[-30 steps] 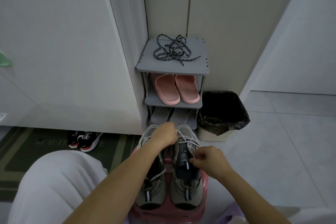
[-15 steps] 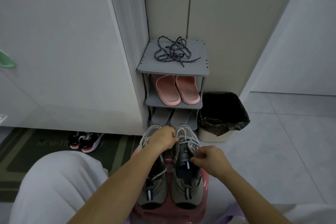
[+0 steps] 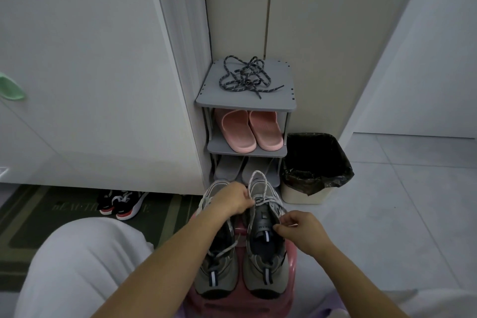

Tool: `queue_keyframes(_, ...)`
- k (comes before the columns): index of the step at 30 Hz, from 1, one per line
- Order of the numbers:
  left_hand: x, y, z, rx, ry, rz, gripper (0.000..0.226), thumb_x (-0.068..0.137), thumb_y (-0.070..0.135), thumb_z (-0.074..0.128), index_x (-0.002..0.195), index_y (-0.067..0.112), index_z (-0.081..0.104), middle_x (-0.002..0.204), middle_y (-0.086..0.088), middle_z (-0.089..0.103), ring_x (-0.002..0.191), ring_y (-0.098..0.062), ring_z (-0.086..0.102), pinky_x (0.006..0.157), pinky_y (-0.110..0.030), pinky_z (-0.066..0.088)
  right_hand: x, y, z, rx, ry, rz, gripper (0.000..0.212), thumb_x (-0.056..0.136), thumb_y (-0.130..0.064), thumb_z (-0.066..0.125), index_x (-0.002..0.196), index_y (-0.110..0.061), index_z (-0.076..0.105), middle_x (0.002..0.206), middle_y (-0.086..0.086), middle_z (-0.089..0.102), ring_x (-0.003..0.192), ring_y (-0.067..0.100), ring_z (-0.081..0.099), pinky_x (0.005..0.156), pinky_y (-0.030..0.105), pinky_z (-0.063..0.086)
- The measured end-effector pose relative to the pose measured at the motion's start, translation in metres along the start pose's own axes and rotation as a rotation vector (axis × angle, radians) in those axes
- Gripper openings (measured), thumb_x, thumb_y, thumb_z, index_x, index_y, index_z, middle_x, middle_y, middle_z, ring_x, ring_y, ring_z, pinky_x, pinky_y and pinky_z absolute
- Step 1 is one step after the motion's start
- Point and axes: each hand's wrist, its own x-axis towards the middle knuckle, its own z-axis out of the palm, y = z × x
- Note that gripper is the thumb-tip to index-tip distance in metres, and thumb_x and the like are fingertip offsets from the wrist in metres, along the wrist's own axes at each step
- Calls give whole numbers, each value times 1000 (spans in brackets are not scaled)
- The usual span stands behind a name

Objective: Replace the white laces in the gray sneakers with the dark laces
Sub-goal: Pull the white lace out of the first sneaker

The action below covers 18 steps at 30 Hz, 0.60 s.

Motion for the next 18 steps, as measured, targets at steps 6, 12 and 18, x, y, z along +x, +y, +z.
queue_keyframes(6,2,-1,0,-274,231,-59,27,92,26,58,66,18,51,77,-9,62,70,-21,55,70,-30,47,0,0,1,-22,-1,-7,11,79,-25,72,78,-24,62,78,-6,65,81,14,64,74,25,50)
queue_keyframes(12,11,-1,-43,-429,420,-63,31,94,25,54,65,14,53,76,-8,61,75,-26,60,71,-36,48,-1,-1,1,-27,3,-23,11,80,-23,72,78,-21,62,72,-8,62,72,11,60,65,19,45)
queue_keyframes(18,-10,-1,-13,58,325,277,17,90,28,60,104,17,60,107,-1,52,95,-18,58,82,-29,45,-2,-2,-1,-37,-10,-32,17,80,-24,71,70,-27,58,69,-11,61,66,5,57,60,16,43)
